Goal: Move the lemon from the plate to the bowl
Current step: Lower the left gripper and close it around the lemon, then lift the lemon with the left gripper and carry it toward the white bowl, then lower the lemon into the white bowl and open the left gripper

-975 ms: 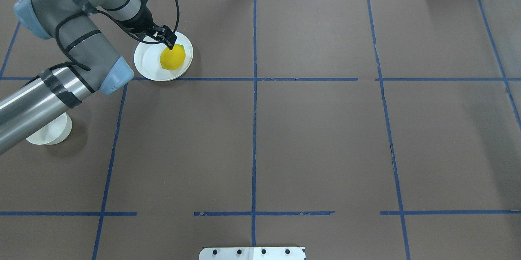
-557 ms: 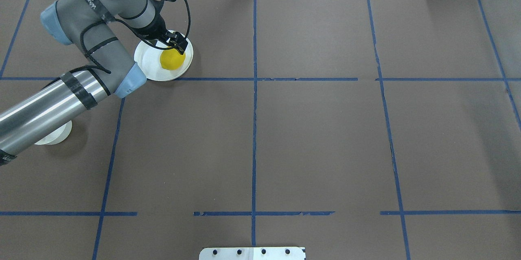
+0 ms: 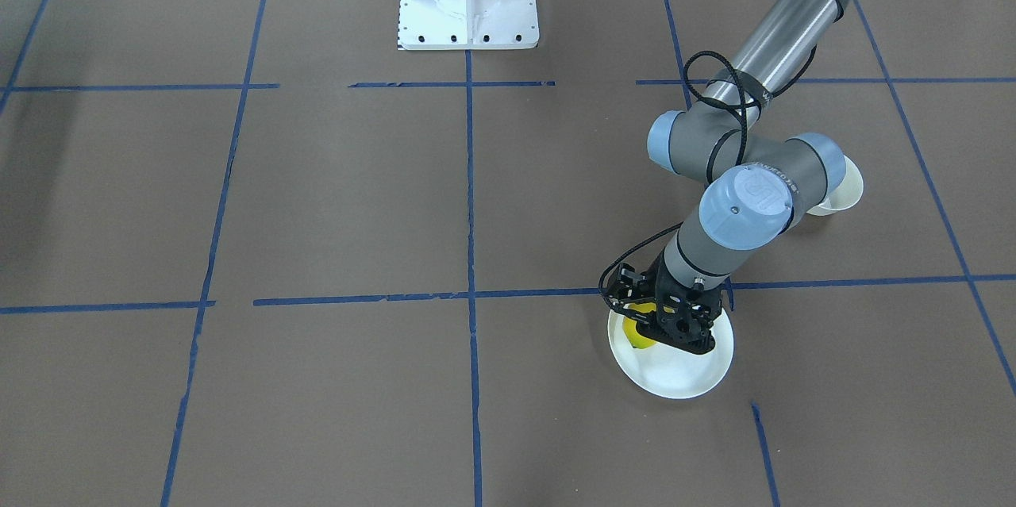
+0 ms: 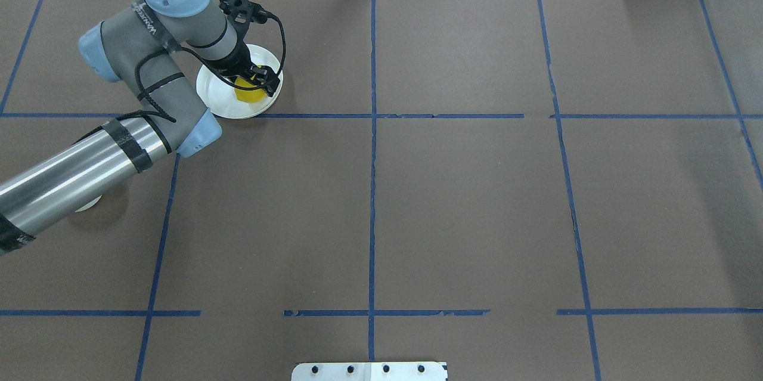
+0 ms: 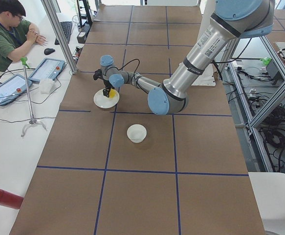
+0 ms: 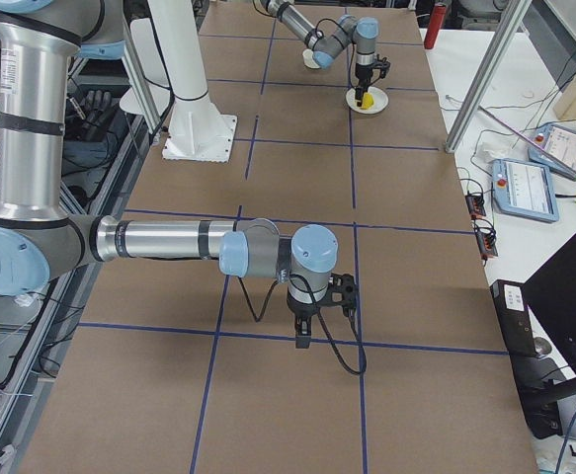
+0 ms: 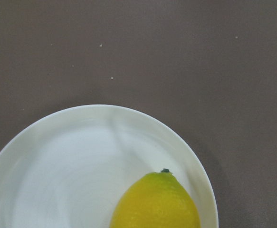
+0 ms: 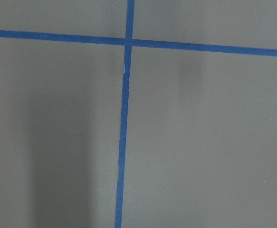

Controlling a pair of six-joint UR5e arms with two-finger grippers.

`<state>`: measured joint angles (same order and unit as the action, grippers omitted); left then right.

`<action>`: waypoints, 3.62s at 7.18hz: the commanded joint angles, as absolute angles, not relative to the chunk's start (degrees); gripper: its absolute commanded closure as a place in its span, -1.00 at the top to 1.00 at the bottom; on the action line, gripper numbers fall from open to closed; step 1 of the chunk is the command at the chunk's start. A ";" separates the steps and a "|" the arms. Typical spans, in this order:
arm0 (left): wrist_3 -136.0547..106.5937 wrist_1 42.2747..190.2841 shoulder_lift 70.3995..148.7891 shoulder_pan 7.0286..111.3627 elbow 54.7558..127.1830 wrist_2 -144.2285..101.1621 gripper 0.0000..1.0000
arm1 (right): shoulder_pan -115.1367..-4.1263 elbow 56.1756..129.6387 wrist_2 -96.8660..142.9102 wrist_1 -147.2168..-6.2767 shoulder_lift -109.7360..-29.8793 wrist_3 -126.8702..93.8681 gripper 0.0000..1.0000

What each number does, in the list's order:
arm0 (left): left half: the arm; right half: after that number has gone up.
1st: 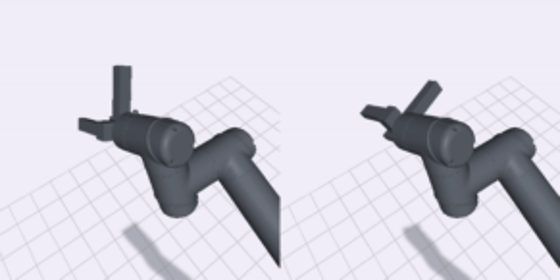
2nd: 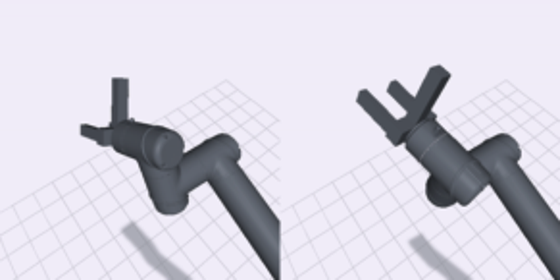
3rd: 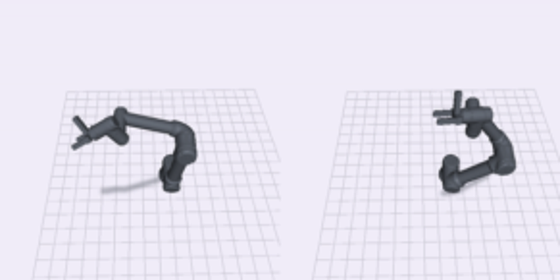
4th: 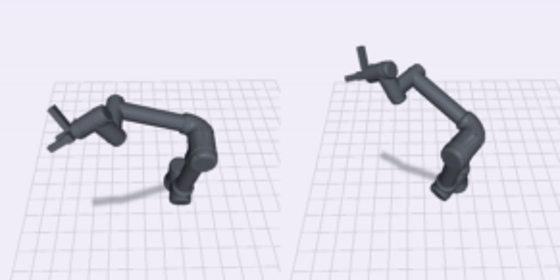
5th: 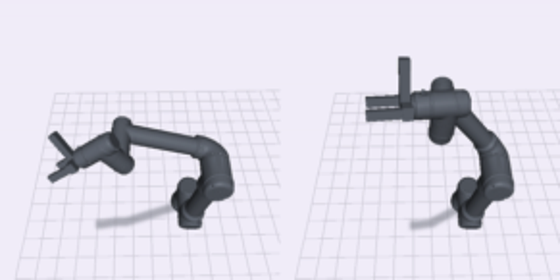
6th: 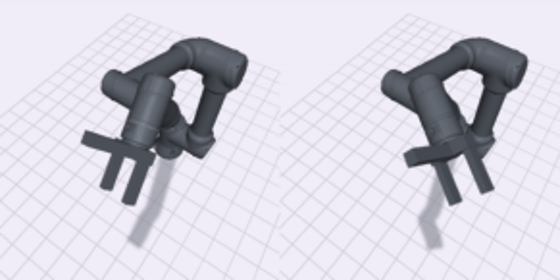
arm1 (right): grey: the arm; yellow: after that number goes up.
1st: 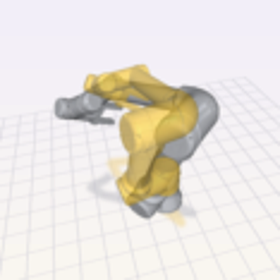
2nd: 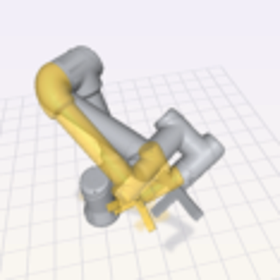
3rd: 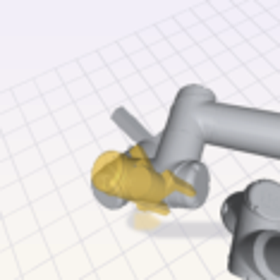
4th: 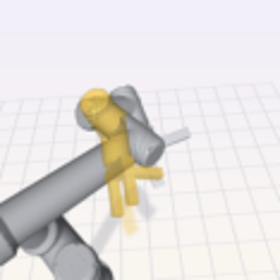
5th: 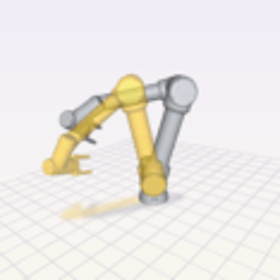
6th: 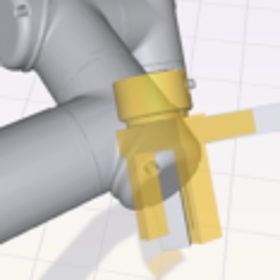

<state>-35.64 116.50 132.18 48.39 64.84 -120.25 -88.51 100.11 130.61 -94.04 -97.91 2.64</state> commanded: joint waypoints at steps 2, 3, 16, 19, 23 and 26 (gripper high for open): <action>-34.81 115.67 132.19 52.45 65.21 -124.07 -1.00 | -88.51 100.11 130.61 -94.04 -97.91 2.64 1.00; -34.89 115.32 132.27 53.95 65.56 -124.36 -1.00 | -88.51 100.11 130.61 -94.04 -97.91 2.64 1.00; -47.10 122.06 83.43 63.46 100.02 -125.60 -0.96 | -88.51 100.11 130.61 -94.04 -97.91 2.64 1.00; -56.66 125.24 82.44 56.19 100.02 -122.35 -0.97 | -88.51 100.11 130.61 -94.04 -97.91 2.64 1.00; -57.04 125.16 83.49 54.05 99.67 -122.34 -0.44 | -88.51 100.11 130.61 -94.04 -97.91 2.64 1.00; -56.78 124.89 83.50 53.61 99.32 -122.34 1.00 | -88.51 100.11 130.61 -94.04 -97.91 2.64 1.00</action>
<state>-56.78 124.99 83.46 53.68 99.36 -122.31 -88.51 100.11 130.61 -94.04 -97.91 2.64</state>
